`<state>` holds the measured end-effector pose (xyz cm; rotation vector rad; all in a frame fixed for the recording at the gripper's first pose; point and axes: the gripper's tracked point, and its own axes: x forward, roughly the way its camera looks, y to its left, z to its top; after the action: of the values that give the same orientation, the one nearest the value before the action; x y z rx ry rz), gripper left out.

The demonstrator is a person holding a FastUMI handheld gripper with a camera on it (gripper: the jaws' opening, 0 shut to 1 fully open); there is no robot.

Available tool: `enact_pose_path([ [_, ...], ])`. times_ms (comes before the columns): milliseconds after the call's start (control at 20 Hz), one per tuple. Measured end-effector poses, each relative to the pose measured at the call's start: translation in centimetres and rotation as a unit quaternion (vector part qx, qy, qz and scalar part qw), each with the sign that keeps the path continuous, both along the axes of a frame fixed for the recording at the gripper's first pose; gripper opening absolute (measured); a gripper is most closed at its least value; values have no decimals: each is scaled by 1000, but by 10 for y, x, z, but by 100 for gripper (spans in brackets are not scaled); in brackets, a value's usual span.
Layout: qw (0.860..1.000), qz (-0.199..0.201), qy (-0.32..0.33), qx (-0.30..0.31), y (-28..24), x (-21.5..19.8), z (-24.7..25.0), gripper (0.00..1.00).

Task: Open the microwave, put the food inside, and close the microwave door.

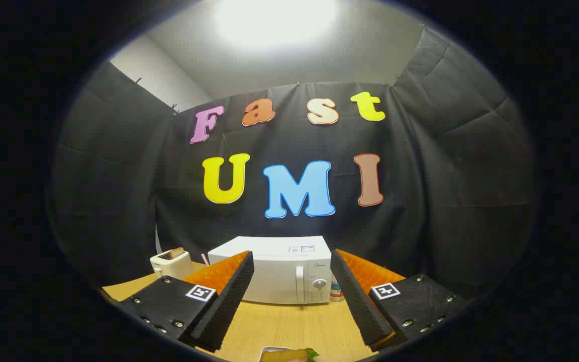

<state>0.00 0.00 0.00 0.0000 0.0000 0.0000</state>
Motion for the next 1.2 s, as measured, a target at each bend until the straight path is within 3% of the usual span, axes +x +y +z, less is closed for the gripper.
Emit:
enact_pose_path([
  [1200, 1000, 4, 5, -13, -3, 27, -19, 97],
])
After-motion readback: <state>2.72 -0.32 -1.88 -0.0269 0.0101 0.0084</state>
